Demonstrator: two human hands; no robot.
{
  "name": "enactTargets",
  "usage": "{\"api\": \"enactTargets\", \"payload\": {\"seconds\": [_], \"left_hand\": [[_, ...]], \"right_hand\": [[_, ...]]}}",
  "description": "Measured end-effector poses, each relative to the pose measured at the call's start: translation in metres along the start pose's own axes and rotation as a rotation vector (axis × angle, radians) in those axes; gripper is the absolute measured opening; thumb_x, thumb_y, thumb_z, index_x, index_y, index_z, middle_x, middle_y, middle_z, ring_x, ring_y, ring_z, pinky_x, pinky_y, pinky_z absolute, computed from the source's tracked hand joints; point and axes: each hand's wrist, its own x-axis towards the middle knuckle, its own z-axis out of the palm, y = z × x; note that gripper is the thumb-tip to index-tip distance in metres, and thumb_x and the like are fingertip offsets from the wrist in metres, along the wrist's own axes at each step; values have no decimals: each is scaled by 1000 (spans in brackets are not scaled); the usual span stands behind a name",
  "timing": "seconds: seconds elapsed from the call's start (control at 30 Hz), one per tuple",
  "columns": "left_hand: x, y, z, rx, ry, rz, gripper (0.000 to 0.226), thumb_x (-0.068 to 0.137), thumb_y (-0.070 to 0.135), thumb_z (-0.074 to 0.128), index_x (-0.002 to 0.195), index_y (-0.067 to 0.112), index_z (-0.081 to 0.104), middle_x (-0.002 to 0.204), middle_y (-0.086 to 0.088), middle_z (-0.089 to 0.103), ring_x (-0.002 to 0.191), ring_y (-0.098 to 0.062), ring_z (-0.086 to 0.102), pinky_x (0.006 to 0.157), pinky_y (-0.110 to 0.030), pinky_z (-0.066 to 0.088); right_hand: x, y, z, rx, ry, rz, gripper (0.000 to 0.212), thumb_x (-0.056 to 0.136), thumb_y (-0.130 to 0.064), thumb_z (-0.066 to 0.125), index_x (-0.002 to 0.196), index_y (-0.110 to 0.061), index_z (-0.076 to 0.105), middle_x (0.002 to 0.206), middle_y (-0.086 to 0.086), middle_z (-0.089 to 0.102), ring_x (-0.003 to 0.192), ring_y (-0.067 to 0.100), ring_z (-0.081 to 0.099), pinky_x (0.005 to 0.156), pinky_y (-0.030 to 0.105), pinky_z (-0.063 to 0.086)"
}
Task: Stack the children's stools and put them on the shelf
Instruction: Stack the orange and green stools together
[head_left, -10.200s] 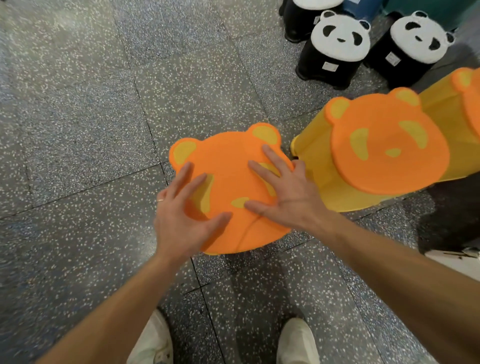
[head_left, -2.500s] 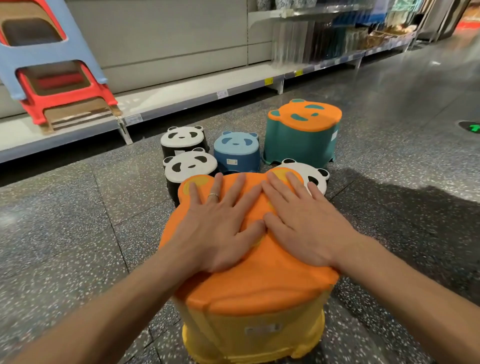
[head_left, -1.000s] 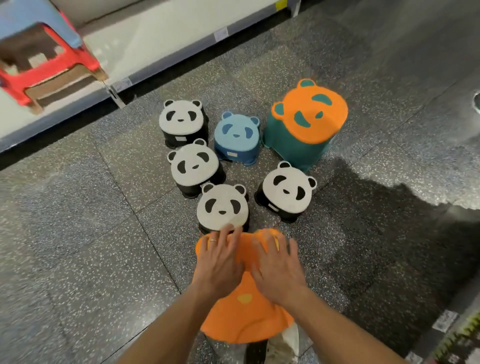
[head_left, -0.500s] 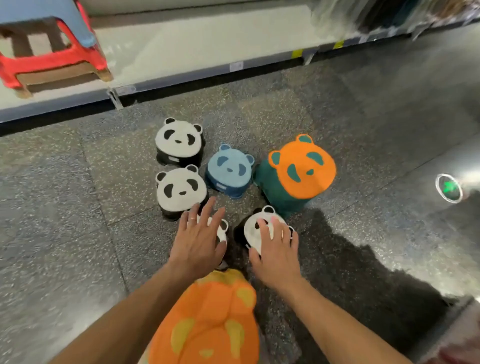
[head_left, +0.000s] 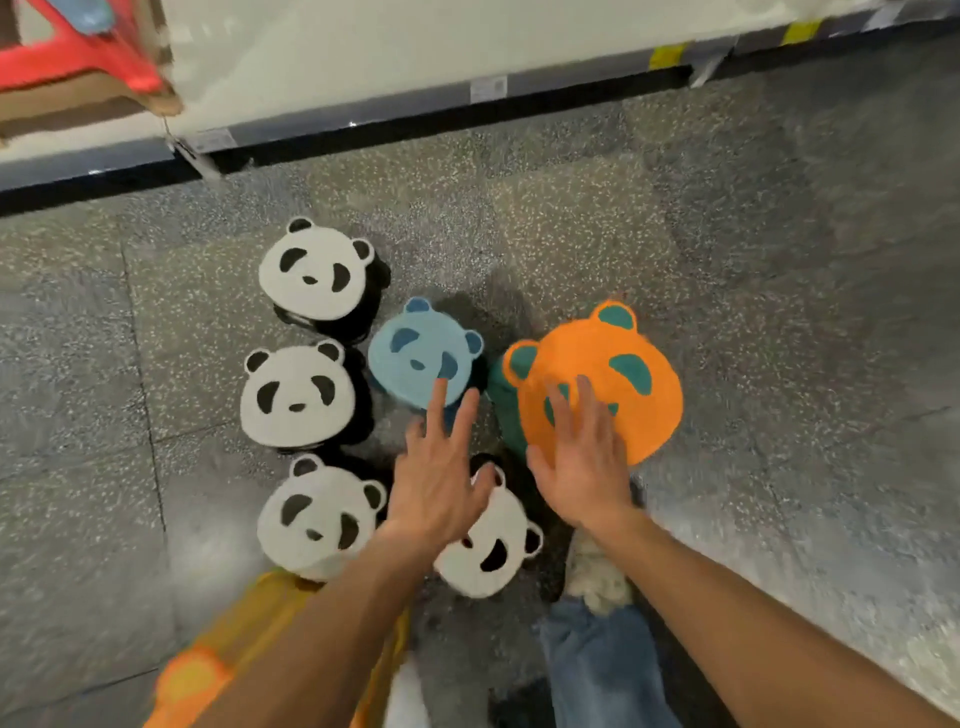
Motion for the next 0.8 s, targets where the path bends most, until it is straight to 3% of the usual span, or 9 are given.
{"api": "enactTargets", "payload": {"seconds": [0.1, 0.17, 0.3, 0.47, 0.57, 0.67, 0.8], "left_hand": [[42, 43, 37, -45, -3, -24, 91, 98, 58, 52, 165, 36, -5, 175, -3, -14, 140, -47, 41, 89, -54, 58], [71, 65, 54, -65, -21, -54, 94, 97, 59, 53, 165, 38, -9, 175, -3, -15, 144, -47, 35, 90, -57, 58], [101, 95, 68, -63, -10, -90, 96, 96, 61, 57, 165, 39, -7, 174, 5, -18, 151, -48, 23, 91, -63, 58], [119, 112, 88, -5, -6, -118, 97, 93, 70, 54, 164, 41, -5, 174, 7, -16, 153, -49, 20, 87, -63, 60], [138, 112, 114, 11, -28, -138, 100, 88, 81, 46, 163, 42, -8, 173, 4, -21, 155, -52, 13, 96, -64, 56], [143, 117, 137, -57, 42, -173, 106, 77, 90, 36, 164, 42, 2, 174, 3, -24, 154, -57, 11, 108, -67, 45], [139, 114, 150, -176, 138, -175, 110, 72, 82, 64, 161, 49, 9, 173, 17, -23, 152, -56, 12, 91, -70, 55]], "right_hand": [[41, 52, -13, -63, -39, -34, 79, 89, -52, 54, 158, -25, 27, 167, 15, 16, 140, 52, 36, 98, 65, 45], [71, 80, -22, -138, -73, -22, 79, 90, -56, 51, 159, -27, 27, 169, 11, 12, 143, 50, 32, 101, 65, 42], [105, 117, -29, -234, -132, -70, 79, 96, -64, 40, 161, -34, 7, 171, 3, -9, 150, 46, 15, 110, 64, 33], [132, 141, -31, -276, -183, -168, 83, 95, -72, 33, 161, -38, -5, 169, 0, -20, 149, 50, 13, 103, 68, 39], [149, 166, -21, -362, -200, -246, 90, 89, -82, 29, 160, -40, -9, 168, -4, -27, 145, 53, 17, 97, 69, 43], [164, 193, -7, -340, -250, -297, 100, 81, -89, 37, 160, -44, -6, 164, -10, -35, 144, 54, 18, 94, 69, 47], [163, 202, 7, -162, -257, -313, 109, 77, -86, 55, 160, -46, -4, 161, -16, -38, 140, 46, 20, 93, 65, 49]]}}
